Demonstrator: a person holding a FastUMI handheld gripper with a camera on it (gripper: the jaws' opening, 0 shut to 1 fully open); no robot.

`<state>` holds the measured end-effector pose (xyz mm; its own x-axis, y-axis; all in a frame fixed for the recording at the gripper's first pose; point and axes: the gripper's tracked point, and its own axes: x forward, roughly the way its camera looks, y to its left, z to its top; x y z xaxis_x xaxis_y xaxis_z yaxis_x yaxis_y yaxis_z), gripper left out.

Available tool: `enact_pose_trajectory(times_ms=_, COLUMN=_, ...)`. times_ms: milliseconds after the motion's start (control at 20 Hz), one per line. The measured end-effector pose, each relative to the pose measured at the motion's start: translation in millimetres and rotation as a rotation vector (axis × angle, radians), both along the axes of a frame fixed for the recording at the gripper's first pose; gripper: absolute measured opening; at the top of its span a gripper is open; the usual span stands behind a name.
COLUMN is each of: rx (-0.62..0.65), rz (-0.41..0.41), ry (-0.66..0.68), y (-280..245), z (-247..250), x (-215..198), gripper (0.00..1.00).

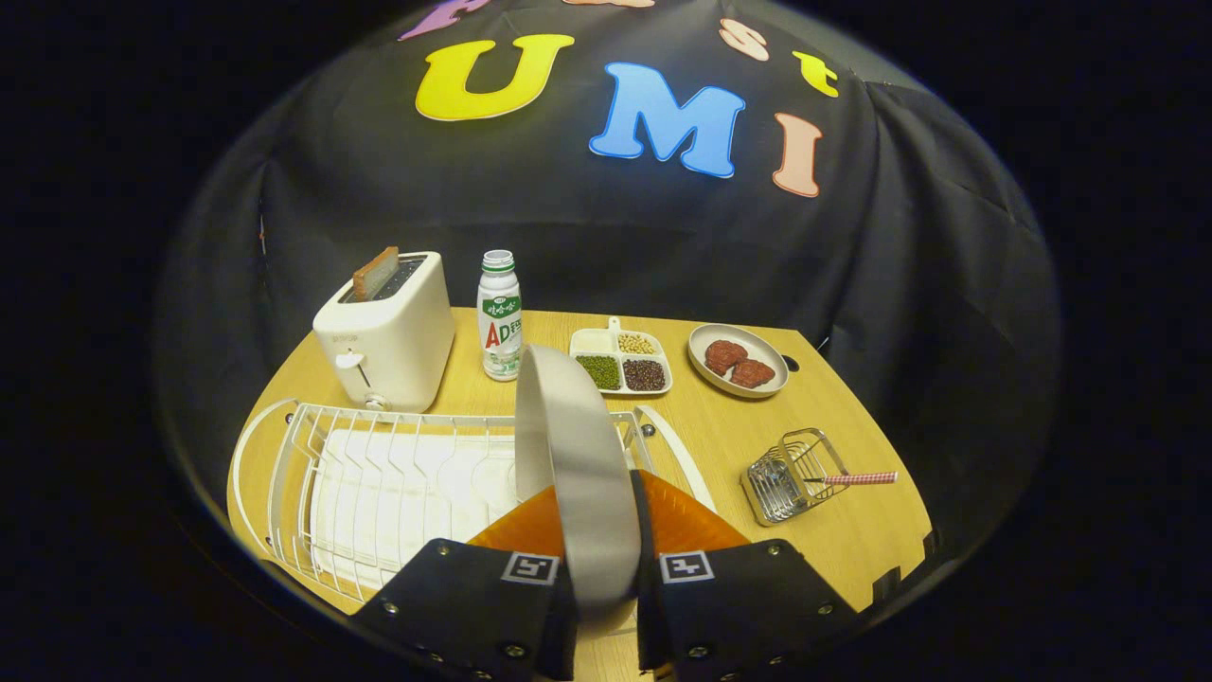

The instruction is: Take the plate from the dish rack, then take the spoon from the basket and place it into the plate.

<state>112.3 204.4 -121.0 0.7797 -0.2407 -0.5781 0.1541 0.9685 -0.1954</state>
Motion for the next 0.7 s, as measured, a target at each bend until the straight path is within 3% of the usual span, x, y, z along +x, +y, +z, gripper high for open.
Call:
enact_pose_trajectory(times_ms=400, rx=-0.126, rz=0.038, ry=-0.058, y=9, z=42, x=-14, gripper=0.25)
enact_pose_trajectory(times_ms=700, rx=-0.127, rz=0.048, ry=-0.089, y=5, z=63, x=-63, gripper=0.25)
